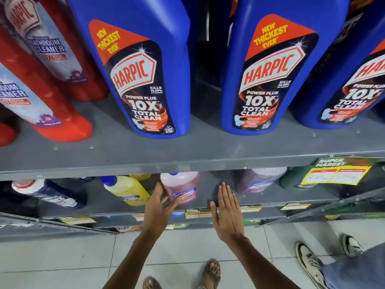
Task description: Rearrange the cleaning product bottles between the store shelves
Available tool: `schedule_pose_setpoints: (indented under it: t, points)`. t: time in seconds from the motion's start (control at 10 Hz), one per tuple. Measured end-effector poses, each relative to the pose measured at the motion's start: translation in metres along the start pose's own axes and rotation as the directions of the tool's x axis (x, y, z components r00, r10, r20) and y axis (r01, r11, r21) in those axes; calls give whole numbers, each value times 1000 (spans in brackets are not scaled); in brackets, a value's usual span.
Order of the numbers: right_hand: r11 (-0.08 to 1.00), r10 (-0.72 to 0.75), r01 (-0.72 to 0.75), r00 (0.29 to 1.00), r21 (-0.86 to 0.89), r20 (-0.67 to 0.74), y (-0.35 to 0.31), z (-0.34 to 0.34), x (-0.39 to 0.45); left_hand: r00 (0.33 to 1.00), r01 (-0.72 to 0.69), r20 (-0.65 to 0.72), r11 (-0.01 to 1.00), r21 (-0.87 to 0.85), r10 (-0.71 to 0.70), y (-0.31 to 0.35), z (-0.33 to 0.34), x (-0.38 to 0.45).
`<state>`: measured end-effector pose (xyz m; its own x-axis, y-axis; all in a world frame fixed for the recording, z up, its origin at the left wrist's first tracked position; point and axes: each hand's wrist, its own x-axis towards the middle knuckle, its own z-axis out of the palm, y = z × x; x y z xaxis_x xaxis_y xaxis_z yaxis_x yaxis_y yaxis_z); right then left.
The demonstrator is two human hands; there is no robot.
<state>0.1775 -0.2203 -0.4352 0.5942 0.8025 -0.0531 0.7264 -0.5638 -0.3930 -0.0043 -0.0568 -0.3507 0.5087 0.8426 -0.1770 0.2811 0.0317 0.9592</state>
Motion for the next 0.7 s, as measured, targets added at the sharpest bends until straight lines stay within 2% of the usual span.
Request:
schedule_pose_setpoints:
  t: [0.1, 0.2, 0.4, 0.6, 0.7]
  points:
    - [1000, 4, -4, 1000, 4, 17, 2, 0, 1, 995, -8, 100, 1000, 13, 6, 5, 6, 6]
    - [1000, 14, -14, 1000, 21, 12, 0, 1, 0, 980, 45, 193, 999, -15, -42, 14, 12, 14]
    - [1000, 14, -14, 1000, 28, 5, -1, 2, -1, 969, 101, 224, 995, 1, -99, 26, 17, 17]
    - [1000, -8, 8, 1000, 23, -7, 1, 4, 0, 974, 64, 218, 998, 3, -63, 25, 18, 8]
    - [999, 7, -7, 1000, 39, -12, 0, 7, 1, 976, 48, 211, 997, 65, -61, 23, 21, 6]
